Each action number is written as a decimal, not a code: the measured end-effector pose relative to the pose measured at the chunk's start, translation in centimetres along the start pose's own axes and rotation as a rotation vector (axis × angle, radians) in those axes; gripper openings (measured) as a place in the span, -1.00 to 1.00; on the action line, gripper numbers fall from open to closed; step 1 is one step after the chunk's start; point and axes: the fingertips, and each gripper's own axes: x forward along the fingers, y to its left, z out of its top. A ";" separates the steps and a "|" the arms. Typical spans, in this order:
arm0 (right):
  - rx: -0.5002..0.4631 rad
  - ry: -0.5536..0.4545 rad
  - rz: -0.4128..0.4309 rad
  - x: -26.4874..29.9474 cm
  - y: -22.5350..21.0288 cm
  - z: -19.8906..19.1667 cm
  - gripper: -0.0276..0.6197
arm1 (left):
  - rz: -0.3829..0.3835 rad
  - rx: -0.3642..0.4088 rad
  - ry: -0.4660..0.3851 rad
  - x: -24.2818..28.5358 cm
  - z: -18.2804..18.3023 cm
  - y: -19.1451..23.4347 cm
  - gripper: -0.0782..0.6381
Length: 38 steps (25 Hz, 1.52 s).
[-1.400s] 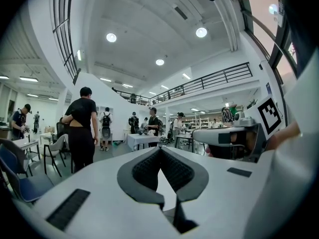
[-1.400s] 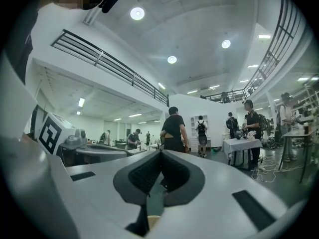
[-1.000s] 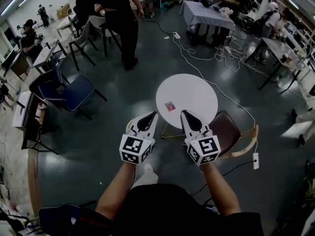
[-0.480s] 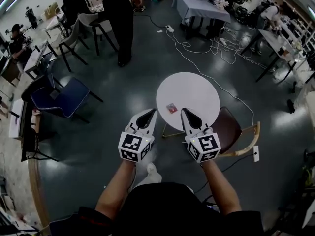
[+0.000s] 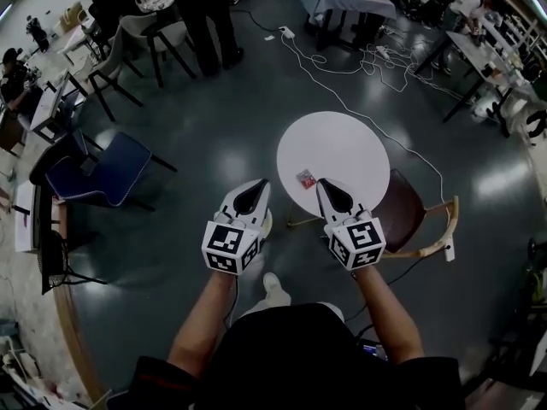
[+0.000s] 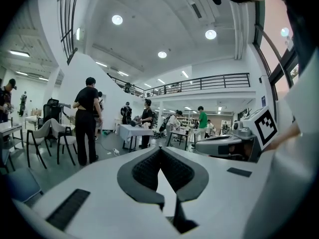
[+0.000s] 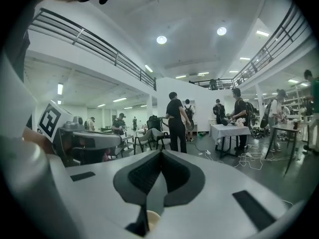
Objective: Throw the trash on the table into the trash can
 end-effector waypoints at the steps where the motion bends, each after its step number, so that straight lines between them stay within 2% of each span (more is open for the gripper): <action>1: -0.002 0.016 -0.004 0.4 0.1 -0.6 -0.86 | -0.001 -0.006 0.004 0.0 -0.3 0.6 -0.75; 10: -0.065 0.175 -0.010 2.4 0.4 -6.1 -0.86 | -0.006 -0.054 0.026 -0.3 -2.6 3.1 -0.75; 19: -0.133 0.293 0.017 4.2 -0.3 -10.4 -0.86 | 0.018 -0.084 0.045 -0.3 -4.0 4.8 -0.75; 29: -0.175 0.443 0.071 7.6 -3.1 -16.6 -0.86 | 0.056 -0.088 0.104 2.9 -6.3 5.7 -0.75; 38: -0.148 0.568 0.092 11.5 -8.0 -23.0 -0.83 | 0.098 -0.109 0.192 6.8 -9.8 5.7 -0.75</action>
